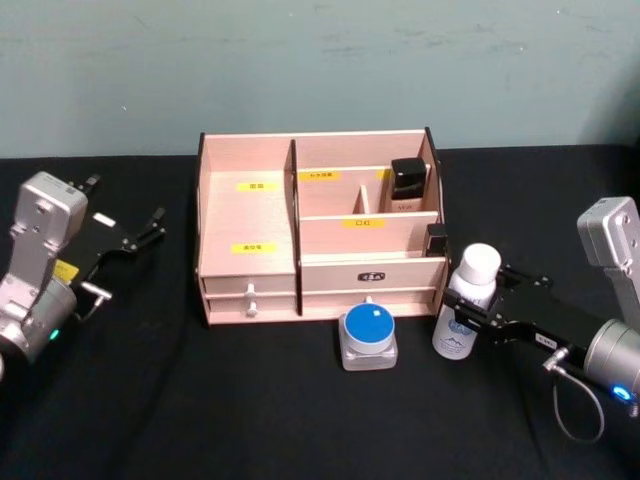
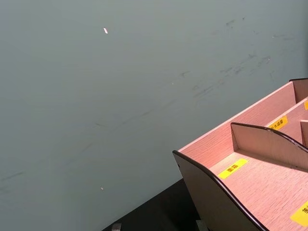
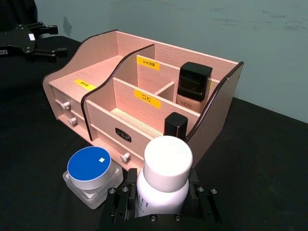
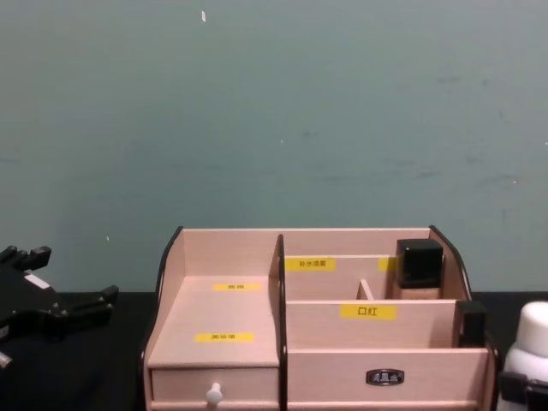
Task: Pick up the facial cleanser and watermelon frost from the table and place them into the tiered storage box.
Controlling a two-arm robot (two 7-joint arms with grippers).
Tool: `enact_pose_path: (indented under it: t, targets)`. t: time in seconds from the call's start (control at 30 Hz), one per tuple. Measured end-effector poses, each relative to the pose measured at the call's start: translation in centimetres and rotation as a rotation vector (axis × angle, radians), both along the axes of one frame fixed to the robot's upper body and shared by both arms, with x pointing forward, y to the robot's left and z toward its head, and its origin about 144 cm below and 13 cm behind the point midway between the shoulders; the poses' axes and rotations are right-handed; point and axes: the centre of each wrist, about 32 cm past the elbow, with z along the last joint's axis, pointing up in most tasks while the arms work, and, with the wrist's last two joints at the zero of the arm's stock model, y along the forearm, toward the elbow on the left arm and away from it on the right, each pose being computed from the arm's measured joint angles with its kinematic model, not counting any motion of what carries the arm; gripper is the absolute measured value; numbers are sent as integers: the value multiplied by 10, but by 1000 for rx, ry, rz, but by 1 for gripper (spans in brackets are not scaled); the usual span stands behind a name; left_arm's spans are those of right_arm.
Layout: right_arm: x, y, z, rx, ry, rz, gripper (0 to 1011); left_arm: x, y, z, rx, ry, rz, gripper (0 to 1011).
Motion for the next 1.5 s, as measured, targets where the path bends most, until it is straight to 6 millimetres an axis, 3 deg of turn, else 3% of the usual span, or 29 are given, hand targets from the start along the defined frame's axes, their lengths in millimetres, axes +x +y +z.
enact_pose_path:
  t: [0.37,0.7,1.5]
  targets:
    - [0,0,-1,20,9,1,609,0,0,0,0,0,0,1001]
    - [-2,0,11,15,-11,21,609,0,0,0,0,0,0,1001]
    - [8,29,71,-13,-116,111,607,0,0,0,0,0,0,1001]
